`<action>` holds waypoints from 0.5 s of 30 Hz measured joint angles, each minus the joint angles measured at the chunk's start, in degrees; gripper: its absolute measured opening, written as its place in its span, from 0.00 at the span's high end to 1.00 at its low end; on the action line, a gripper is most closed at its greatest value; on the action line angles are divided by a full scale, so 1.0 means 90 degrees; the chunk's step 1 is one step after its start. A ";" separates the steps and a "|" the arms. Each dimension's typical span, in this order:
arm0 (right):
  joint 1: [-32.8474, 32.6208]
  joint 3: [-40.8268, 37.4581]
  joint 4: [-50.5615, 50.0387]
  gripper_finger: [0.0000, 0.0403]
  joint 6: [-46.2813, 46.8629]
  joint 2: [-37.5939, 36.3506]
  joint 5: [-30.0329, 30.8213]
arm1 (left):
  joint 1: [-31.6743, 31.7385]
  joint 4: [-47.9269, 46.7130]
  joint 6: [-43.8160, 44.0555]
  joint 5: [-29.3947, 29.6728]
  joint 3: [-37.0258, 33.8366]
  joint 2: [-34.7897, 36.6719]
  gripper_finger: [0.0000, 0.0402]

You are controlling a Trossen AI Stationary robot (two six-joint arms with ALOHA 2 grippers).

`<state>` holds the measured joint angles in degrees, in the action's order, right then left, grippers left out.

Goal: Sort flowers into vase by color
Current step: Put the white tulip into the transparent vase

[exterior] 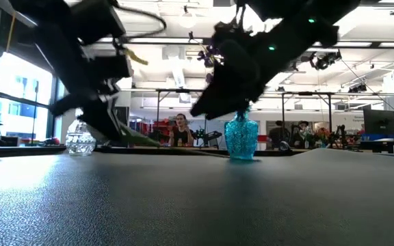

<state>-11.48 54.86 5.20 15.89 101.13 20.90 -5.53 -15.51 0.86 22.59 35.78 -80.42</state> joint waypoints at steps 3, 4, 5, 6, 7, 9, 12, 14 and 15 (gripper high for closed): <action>0.0247 0.0267 0.0108 0.16 -0.0509 0.0182 -0.0265 | -0.0394 0.0001 0.0000 -0.0004 -0.0002 0.0197 0.99; 0.0313 0.0391 0.0090 0.18 -0.0663 0.0278 -0.0306 | -0.0497 -0.0013 0.0000 -0.0004 -0.0002 0.0234 0.99; 0.0360 0.0526 0.0122 0.21 -0.0802 0.0384 -0.0325 | -0.0601 -0.0013 0.0000 -0.0005 -0.0002 0.0283 0.99; 0.0401 0.0637 0.0129 0.24 -0.0902 0.0495 -0.0334 | -0.0693 0.0023 0.0000 -0.0002 -0.0002 0.0314 0.99; 0.0435 0.0754 0.0085 0.27 -0.0952 0.0623 -0.0320 | -0.0773 0.0084 0.0000 0.0000 -0.0002 0.0325 0.99; 0.0489 0.1014 0.0081 0.34 -0.0921 0.0896 -0.0341 | -0.0882 0.0075 0.0039 -0.0007 -0.0001 0.0341 0.99; 0.0513 0.1303 0.0007 0.44 -0.0786 0.1246 -0.0374 | -0.0986 0.0103 0.0173 0.0004 -0.0002 0.0356 0.99; 0.0524 0.1427 0.0009 0.51 -0.0775 0.1419 -0.0396 | -0.1020 0.0084 0.0210 0.0003 -0.0002 0.0356 0.99; 0.0525 0.1460 0.0001 0.55 -0.0767 0.1480 -0.0398 | -0.1031 0.0089 0.0211 0.0005 -0.0002 0.0355 0.99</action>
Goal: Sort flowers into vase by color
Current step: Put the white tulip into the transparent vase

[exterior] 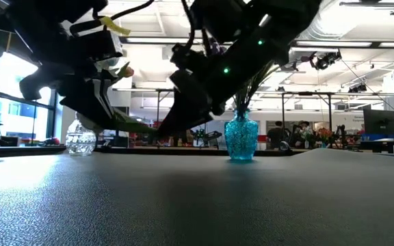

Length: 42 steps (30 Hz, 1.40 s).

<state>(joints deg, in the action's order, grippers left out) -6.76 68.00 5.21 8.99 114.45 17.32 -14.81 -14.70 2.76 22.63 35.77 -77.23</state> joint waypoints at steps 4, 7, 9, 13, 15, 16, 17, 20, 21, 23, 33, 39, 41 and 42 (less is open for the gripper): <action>-0.0001 0.0067 0.0021 0.71 0.0265 0.0096 -0.0141 | 0.0000 0.0041 0.0001 0.0000 0.0000 -0.0001 0.99; -0.0001 0.0066 -0.0002 0.84 0.0428 0.0098 -0.0168 | 0.0000 0.0168 0.0002 0.0007 0.0000 -0.0001 0.99; -0.0001 0.0066 -0.0012 0.92 0.0448 0.0098 -0.0170 | 0.0000 0.0206 0.0003 0.0012 0.0000 -0.0001 0.99; -0.0009 0.0064 -0.0033 0.98 0.0474 0.0098 -0.0192 | 0.0005 0.0263 0.0002 0.0070 0.0000 -0.0001 0.96; -0.0003 0.0061 -0.0036 0.97 0.0601 0.0098 -0.0192 | 0.0014 0.0275 0.0005 0.0192 0.0000 -0.0001 0.93; -0.0003 0.0061 -0.0038 0.98 0.0649 0.0098 -0.0210 | 0.0015 0.0275 0.0012 0.0278 0.0000 0.0003 0.91; -0.0003 0.0061 -0.0037 0.99 0.0677 0.0098 -0.0236 | 0.0015 0.0256 0.0009 0.0366 0.0000 0.0032 0.89; -0.0006 0.0061 -0.0048 0.99 0.0810 0.0098 -0.0262 | 0.0019 0.0147 -0.0033 0.0557 0.0000 0.0234 0.81; -0.0006 0.0059 -0.0062 0.99 0.0854 0.0099 -0.0253 | 0.0017 0.0001 -0.0036 0.0589 0.0000 0.0353 0.79; -0.0017 0.0056 -0.0092 1.00 0.0890 0.0100 -0.0115 | 0.0017 -0.0395 -0.0018 0.0610 0.0000 0.0665 0.75; -0.0040 -0.2002 0.4368 1.00 0.1177 0.0017 -0.0434 | -0.0284 -0.2534 0.1451 0.0743 -0.0066 0.2791 0.70; -0.0075 -0.3146 0.7429 1.00 0.0701 -0.0527 -0.0487 | -0.0937 -0.0244 0.0365 0.0970 -0.0607 0.3324 0.70; -0.0133 -0.3436 0.8172 1.00 0.0486 -0.0666 -0.0607 | -0.1074 0.1068 -0.0220 0.0860 -0.1026 0.3321 0.70; -0.0179 -0.3543 0.8530 1.00 0.0391 -0.0734 -0.0728 | -0.1112 0.1914 -0.0499 0.0768 -0.1264 0.3267 0.70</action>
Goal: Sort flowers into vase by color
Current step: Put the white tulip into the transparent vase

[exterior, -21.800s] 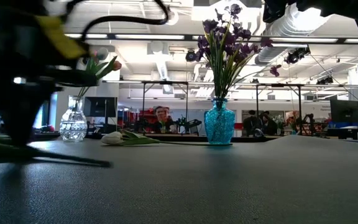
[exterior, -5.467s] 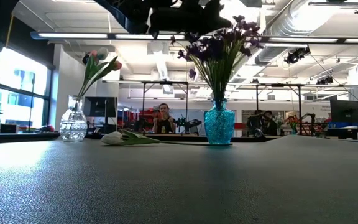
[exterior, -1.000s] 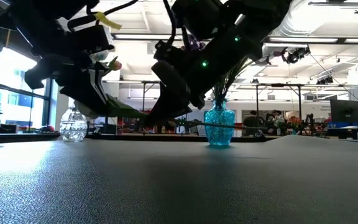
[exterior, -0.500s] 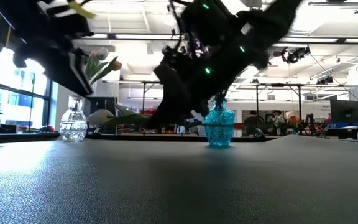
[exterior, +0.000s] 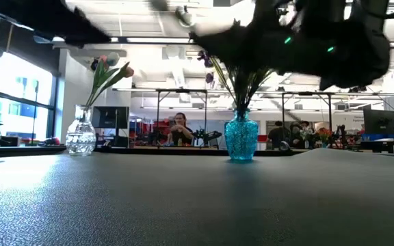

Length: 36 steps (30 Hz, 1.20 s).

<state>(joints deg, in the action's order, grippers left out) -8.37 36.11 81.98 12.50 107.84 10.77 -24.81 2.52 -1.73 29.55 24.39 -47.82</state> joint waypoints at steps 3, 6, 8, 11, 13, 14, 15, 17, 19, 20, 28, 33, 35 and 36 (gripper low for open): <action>-0.0140 -0.0200 0.0780 1.00 -0.0296 -0.0114 -0.0349 | 0.0005 0.2637 -0.0610 -0.0321 -0.0788 -0.0323 0.70; -0.0267 -0.0216 0.0878 1.00 -0.0607 -0.0122 -0.0636 | 0.0132 0.5075 -0.1071 -0.0675 -0.1333 -0.0909 0.70; -0.0343 -0.0131 0.0851 1.00 -0.0738 -0.0120 -0.0659 | 0.0248 0.6126 -0.1391 -0.1012 -0.1449 -0.1305 0.69; -0.0381 0.0012 0.0610 1.00 -0.0848 -0.0106 -0.0664 | 0.0493 0.6849 -0.1598 -0.1605 -0.1352 -0.1879 0.65; -0.0381 0.0113 0.0492 1.00 -0.0894 -0.0100 -0.0707 | 0.0669 0.6883 -0.1540 -0.1945 -0.1116 -0.2243 0.62; -0.0381 0.0162 0.0473 1.00 -0.0895 -0.0100 -0.0721 | 0.0742 0.6874 -0.1506 -0.2086 -0.0981 -0.2429 0.60; -0.0381 0.0195 0.0441 1.00 -0.0895 -0.0100 -0.0737 | 0.0808 0.6871 -0.1488 -0.2195 -0.0838 -0.2629 0.58; -0.0381 0.0239 0.0322 1.00 -0.0895 -0.0100 -0.0744 | 0.0912 0.6855 -0.1492 -0.2342 -0.0541 -0.3032 0.54; -0.0381 0.0267 0.0256 1.00 -0.0895 -0.0100 -0.0751 | 0.1006 0.6859 -0.1478 -0.2350 -0.0210 -0.3384 0.51; -0.0381 0.0269 0.0253 1.00 -0.0895 -0.0100 -0.0751 | 0.1052 0.6862 -0.1409 -0.2326 -0.0056 -0.3525 0.49; -0.0381 0.0272 0.0123 1.00 -0.0834 -0.0100 -0.0751 | 0.1287 0.6860 -0.1331 -0.2224 0.0810 -0.4198 0.48; -0.0398 0.0272 0.0061 1.00 -0.0831 -0.0100 -0.0749 | 0.1299 0.6757 -0.1334 -0.2226 0.0888 -0.4251 0.57; -0.0410 0.0272 0.0055 1.00 -0.0839 -0.0100 -0.0749 | 0.1299 0.6712 -0.1406 -0.2372 0.0888 -0.4251 0.62; -0.0410 0.0272 0.0060 1.00 -0.0841 -0.0100 -0.0749 | 0.1299 0.6699 -0.1493 -0.2533 0.0888 -0.4251 0.66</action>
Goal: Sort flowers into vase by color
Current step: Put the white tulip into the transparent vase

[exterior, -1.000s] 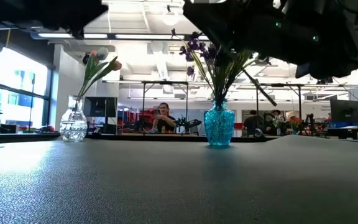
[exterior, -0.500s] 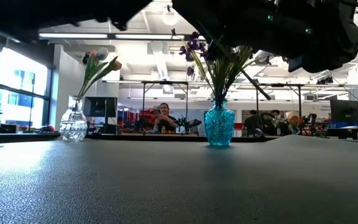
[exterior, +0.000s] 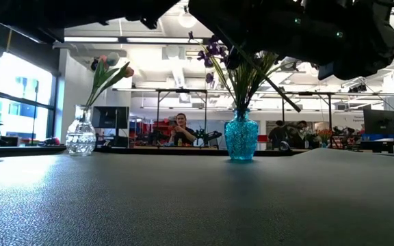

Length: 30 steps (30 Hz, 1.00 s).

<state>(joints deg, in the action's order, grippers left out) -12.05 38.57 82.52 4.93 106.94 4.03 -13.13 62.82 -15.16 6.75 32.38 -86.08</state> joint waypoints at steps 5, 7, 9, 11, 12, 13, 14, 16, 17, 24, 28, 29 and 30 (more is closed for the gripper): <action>-0.0002 0.0000 -0.0034 1.00 0.0009 0.0000 -0.0007 | -0.0002 -0.0041 -0.0135 -0.0486 0.0000 0.0000 0.86; -0.0007 0.0000 -0.0075 1.00 0.0013 0.0000 -0.0006 | -0.0015 -0.0066 -0.0253 -0.0496 0.0000 0.0000 0.94; -0.0002 0.0000 -0.0123 1.00 0.0012 0.0000 -0.0013 | -0.0053 -0.0145 -0.0365 -0.0474 0.0000 0.0002 0.98; -0.0010 0.0000 -0.0209 0.99 0.0041 -0.0001 -0.0017 | -0.0125 -0.0241 -0.0385 -0.0368 0.0000 0.0002 0.97; -0.0007 0.0000 -0.0311 0.97 0.0087 -0.0026 -0.0017 | -0.0175 -0.0316 -0.0399 -0.0270 0.0000 0.0012 0.97; -0.0005 0.0000 -0.0441 0.95 0.0151 -0.0069 -0.0010 | -0.0228 -0.0427 -0.0440 -0.0161 0.0000 0.0041 0.97; -0.0002 0.0000 -0.0626 0.92 0.0188 -0.0143 0.0004 | -0.0282 -0.0593 -0.0505 -0.0046 0.0000 0.0095 0.98; -0.0002 0.0000 -0.1215 0.85 0.0143 -0.0387 0.0139 | -0.0392 -0.0984 -0.0673 0.0157 0.0000 0.0218 0.99; -0.0002 0.0000 -0.1639 0.80 0.0081 -0.0555 0.0269 | -0.0441 -0.1247 -0.0737 0.0240 0.0002 0.0312 0.99; -0.0102 0.0002 -0.4978 0.53 0.0277 -0.2089 0.0789 | -0.0766 -0.3205 -0.0558 0.1173 0.0098 0.1131 0.99; -0.0349 0.0005 -0.6025 0.47 0.0502 -0.2741 0.1992 | -0.1030 -0.5188 -0.0169 0.2622 0.0616 0.1731 0.99; -0.0416 0.0005 -0.6081 0.47 0.0504 -0.2796 0.2333 | -0.1097 -0.5804 -0.0005 0.3116 0.0800 0.1884 0.99; -0.0490 0.0005 -0.6089 0.47 0.0501 -0.2822 0.2610 | -0.1156 -0.6421 0.0180 0.3650 0.1009 0.2022 0.99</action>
<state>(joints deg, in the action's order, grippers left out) -16.47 38.61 27.72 9.44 81.54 27.52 -23.53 5.03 -13.54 39.60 41.46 -67.88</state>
